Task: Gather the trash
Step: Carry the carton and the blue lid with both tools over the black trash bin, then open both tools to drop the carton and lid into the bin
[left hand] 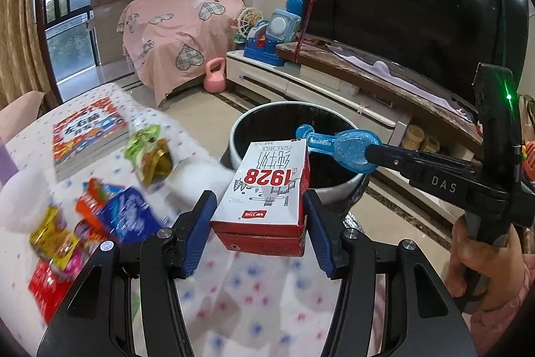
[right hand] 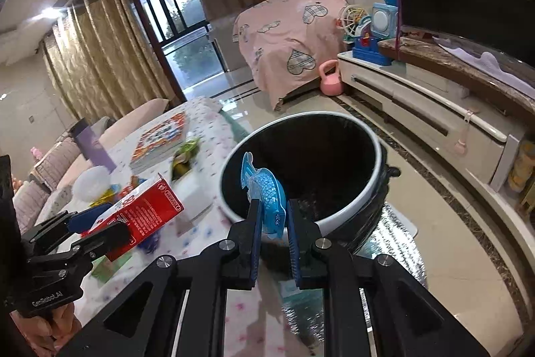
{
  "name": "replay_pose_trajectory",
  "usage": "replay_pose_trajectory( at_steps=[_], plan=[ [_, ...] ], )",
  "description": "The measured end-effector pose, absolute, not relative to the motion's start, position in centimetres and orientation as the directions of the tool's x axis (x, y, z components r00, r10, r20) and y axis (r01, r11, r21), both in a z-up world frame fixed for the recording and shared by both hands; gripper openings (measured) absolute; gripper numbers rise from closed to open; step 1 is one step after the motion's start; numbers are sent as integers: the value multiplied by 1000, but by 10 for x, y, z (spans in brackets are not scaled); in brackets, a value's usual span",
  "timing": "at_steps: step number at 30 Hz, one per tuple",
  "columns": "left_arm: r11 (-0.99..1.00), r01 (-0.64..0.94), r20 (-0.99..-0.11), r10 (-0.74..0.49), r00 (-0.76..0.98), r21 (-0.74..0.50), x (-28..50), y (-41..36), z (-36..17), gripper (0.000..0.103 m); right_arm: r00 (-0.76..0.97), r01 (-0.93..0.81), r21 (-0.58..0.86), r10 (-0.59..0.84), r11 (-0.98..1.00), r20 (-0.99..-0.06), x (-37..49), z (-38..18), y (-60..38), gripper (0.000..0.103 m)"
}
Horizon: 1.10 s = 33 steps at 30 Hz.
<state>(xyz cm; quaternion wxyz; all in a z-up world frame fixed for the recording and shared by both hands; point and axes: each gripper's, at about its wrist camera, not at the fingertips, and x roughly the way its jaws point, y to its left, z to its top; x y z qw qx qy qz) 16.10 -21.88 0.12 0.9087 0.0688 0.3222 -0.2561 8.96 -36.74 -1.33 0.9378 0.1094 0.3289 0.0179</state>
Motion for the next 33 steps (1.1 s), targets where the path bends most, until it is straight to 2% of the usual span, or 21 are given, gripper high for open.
replay_pose_trajectory(
  at_steps=[24,25,29,31,33],
  plan=[
    [857,515,-714,-372,594,-17,235,-290,-19,55,733,80,138,36,987,-679,158,-25,-412,15],
    [861,509,-718,-363,594,-14,236,-290,-20,56,728,80,139,37,987,-684,159,-26,-414,16],
    [869,493,-711,-371,597,-39,235,-284,-17,72,723,91,173,54,981,-689,162,-26,-421,20],
    [873,485,-705,-372,604,-44,230,-278,-14,74,725,96,181,56,979,-686,160,-25,-422,23],
    [880,472,-704,-369,606,-54,226,-271,-13,80,735,103,197,59,975,-676,153,-23,-423,42]
  ],
)
